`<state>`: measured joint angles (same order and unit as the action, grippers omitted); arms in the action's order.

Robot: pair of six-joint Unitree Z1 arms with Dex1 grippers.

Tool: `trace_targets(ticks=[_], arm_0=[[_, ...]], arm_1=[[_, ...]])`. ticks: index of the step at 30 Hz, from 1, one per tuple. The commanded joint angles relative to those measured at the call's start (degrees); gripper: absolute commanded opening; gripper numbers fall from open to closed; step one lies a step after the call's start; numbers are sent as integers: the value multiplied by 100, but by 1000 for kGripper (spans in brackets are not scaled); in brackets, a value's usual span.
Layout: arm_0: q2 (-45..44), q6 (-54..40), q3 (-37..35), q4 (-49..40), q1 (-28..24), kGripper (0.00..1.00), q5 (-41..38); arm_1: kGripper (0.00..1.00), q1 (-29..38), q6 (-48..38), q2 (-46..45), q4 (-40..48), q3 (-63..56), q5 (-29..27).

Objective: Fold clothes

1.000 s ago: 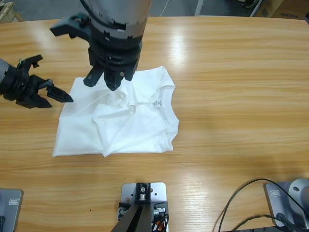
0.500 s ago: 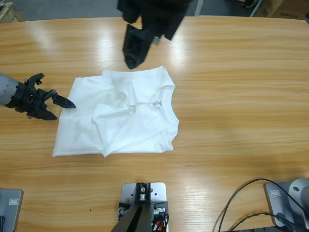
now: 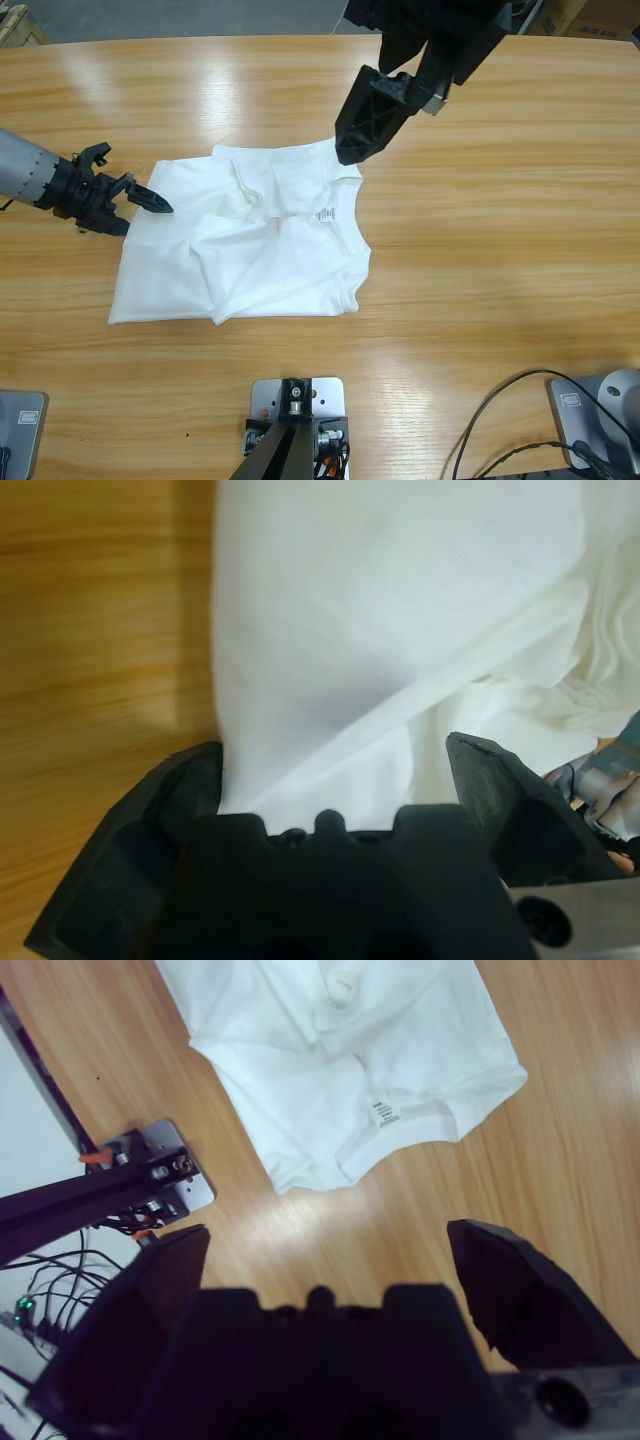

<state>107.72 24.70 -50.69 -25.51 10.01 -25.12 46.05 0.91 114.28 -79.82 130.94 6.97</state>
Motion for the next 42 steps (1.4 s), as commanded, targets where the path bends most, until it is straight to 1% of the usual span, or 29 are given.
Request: trace_targets(ticks=[1, 4, 5, 6, 7, 8, 9, 10, 14, 18, 23, 27, 30, 32, 36, 42], arm_0=[[669, 201, 330, 73, 423, 899, -2], [669, 259, 376, 106, 474, 899, -2], [676, 270, 376, 115, 475, 882, -2], [673, 268, 376, 124, 475, 743, -4], [666, 263, 376, 129, 481, 502, -16], [662, 252, 376, 134, 484, 234, -37], [657, 242, 378, 134, 482, 17, -46], [632, 231, 390, 140, 482, 0, -46], [434, 70, 417, 189, 484, 0, -67], [258, 10, 617, 482, 475, 0, -152], [31, -97, 745, 632, 387, 0, -229], [-646, -141, 740, 482, 27, 0, -229], [-1196, -282, 510, 29, -268, 0, -222], [-1377, -437, 255, -363, -500, 0, -222], [-1365, -507, 100, -669, -840, 0, -222], [-783, -510, -123, -948, -1152, 0, -146]], arm_1=[[973, -61, -91, -210, -559, -325, -111], [973, -61, -91, -275, -545, -395, -134], [973, -61, -91, -301, -527, -446, -136], [972, -61, -93, -342, -499, -517, -143], [968, -61, -102, -387, -459, -605, -143], [968, -61, -109, -433, -420, -687, -146], [968, -61, -117, -475, -380, -772, -157], [968, -61, -133, -516, -341, -851, -162], [954, -70, -184, -611, -222, -1062, -169], [936, -70, -214, -653, -146, -1185, -169], [936, -70, -228, -718, -51, -1369, -166], [936, -70, -256, -741, 72, -1527, -155], [936, -70, -267, -756, 153, -1633, -139], [936, -70, -274, -781, 207, -1698, -125], [936, -70, -276, -825, 213, -1730, -125], [936, -70, -276, -927, 211, -1846, -125]])
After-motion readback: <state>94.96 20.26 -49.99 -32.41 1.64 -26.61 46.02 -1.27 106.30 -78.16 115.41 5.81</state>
